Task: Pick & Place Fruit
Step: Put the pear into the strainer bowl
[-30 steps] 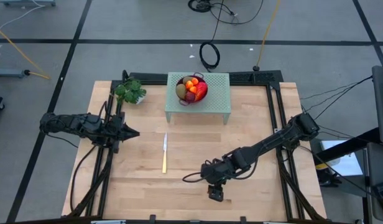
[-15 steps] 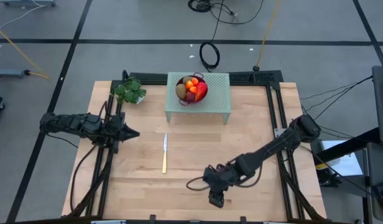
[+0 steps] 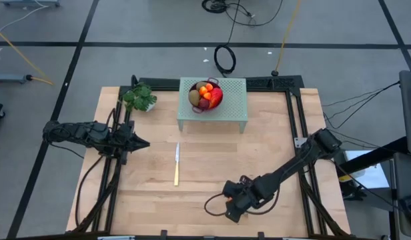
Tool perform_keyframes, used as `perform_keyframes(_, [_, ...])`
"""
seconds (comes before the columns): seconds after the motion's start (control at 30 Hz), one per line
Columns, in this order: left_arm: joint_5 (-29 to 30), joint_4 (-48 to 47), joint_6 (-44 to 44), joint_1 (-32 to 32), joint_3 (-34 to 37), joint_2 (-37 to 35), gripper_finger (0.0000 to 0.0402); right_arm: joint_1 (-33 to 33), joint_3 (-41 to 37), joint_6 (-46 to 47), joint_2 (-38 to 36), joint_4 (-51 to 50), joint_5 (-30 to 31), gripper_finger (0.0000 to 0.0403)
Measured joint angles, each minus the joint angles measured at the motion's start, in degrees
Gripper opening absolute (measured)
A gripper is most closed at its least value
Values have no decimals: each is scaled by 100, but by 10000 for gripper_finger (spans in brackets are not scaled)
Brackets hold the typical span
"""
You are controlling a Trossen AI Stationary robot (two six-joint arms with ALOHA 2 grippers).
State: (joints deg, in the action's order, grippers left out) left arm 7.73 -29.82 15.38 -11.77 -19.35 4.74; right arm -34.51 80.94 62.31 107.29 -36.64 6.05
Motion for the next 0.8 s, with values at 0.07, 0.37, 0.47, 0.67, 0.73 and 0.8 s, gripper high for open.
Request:
perform_keyframes(0.07, [2,0,-6,0,0,0,21,-50,3,-83,89,4,-5,224])
perform_keyframes(0.37, [132,0,-43,2,0,1,21,-76,0,-541,135,-67,341,220])
perform_keyframes(0.47, [133,4,-40,2,0,0,21,-42,0,-742,135,-75,453,222])
perform_keyframes(0.67, [133,7,39,2,0,1,21,-17,0,-841,135,-140,441,224])
perform_keyframes(0.73, [133,7,39,2,0,-1,21,-15,0,-859,135,-140,441,224])
perform_keyframes(0.8, [133,7,33,2,0,-1,21,-9,0,-860,135,-137,439,224])
